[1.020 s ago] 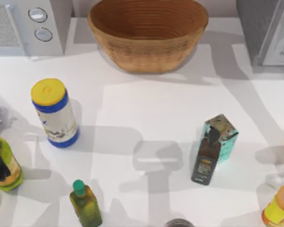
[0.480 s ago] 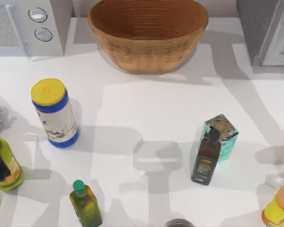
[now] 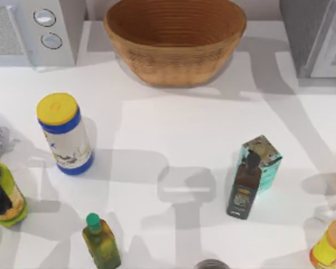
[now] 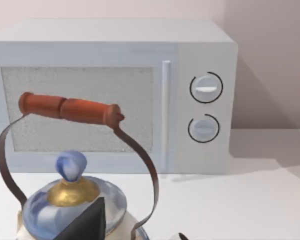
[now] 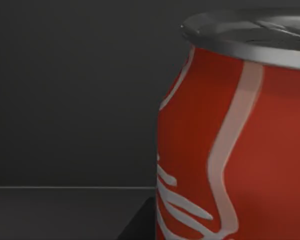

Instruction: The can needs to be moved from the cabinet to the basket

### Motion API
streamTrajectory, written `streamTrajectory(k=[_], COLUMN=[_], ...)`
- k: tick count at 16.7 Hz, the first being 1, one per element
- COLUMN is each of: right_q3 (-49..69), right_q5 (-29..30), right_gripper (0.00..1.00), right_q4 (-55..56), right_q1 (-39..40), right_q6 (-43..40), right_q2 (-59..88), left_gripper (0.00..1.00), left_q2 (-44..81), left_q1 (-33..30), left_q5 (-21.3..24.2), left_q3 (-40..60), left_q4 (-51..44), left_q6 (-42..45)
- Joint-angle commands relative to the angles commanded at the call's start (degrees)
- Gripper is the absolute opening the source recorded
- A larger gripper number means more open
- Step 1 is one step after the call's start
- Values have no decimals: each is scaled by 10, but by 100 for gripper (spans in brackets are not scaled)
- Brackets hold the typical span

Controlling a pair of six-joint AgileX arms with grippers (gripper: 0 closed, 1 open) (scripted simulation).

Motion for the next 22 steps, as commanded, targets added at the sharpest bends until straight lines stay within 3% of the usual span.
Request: streamTrajectory(k=[9, 12, 17, 22], right_q3=[5, 18, 34, 38], right_q5=[9, 65, 207, 233], right_gripper=[0, 0, 0, 0], right_q4=[-9, -64, -194, -221], right_q1=[9, 65, 210, 237], right_q6=[1, 1, 0, 0], right_q2=[-10, -54, -155, -180], left_gripper=[100, 100, 100, 100], left_q2=[0, 0, 0, 0], left_q1=[0, 0, 0, 0], left_q5=[0, 0, 0, 0], left_q3=[0, 0, 0, 0], left_q4=[0, 0, 0, 0], left_q6=[0, 0, 0, 0])
